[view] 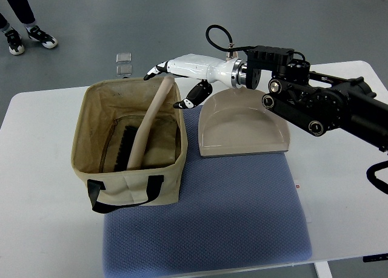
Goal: Put pink broom in yellow bag with right hand
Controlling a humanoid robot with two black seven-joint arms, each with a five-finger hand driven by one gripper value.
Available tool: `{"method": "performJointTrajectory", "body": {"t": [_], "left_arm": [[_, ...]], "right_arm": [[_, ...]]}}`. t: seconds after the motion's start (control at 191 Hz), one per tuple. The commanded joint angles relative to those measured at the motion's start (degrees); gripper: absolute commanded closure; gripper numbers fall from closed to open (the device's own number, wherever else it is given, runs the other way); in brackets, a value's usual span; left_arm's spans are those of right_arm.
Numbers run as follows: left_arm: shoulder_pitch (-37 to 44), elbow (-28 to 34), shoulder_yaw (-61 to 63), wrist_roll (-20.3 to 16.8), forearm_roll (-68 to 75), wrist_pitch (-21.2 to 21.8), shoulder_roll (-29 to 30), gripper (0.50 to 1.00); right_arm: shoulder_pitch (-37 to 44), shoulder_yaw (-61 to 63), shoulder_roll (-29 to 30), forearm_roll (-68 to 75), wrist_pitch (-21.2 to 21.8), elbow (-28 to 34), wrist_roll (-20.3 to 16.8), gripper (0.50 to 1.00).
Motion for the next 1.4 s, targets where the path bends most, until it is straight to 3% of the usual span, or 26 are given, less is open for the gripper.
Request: {"method": "performJointTrajectory", "body": {"t": [0.0, 0.209, 0.487, 0.534, 0.869, 1.397], "left_arm": [[0.0, 0.0, 0.0, 0.0, 0.0, 0.0, 0.0, 0.5], [0.0, 0.0, 0.0, 0.0, 0.0, 0.0, 0.0, 0.5], [0.0, 0.0, 0.0, 0.0, 0.0, 0.0, 0.0, 0.5], [0.0, 0.0, 0.0, 0.0, 0.0, 0.0, 0.0, 0.5], [0.0, -0.5, 0.0, 0.0, 0.0, -0.6, 0.0, 0.5], [0.0, -0.7, -0.1, 0.0, 0.1, -0.8, 0.0, 0.5]], "right_arm": [[-0.6, 1.3, -1.2, 0.6, -0.9, 0.0, 0.1, 0.64], [-6.1, 12.5, -5.2, 5.7, -1.4, -0.2, 0.7, 0.605], [-18.9, 33.0, -4.7, 27.8, -2.4, -2.3, 0.5, 0.605], [-21.4, 34.7, -4.6, 33.0, -3.5, -2.9, 0.4, 0.585], [-26.8, 35.4, -3.9, 60.6, -5.6, -9.3, 0.7, 0.576], [-27.8, 35.2, 1.4, 65.7, -6.5, -9.2, 1.3, 0.57]]}}
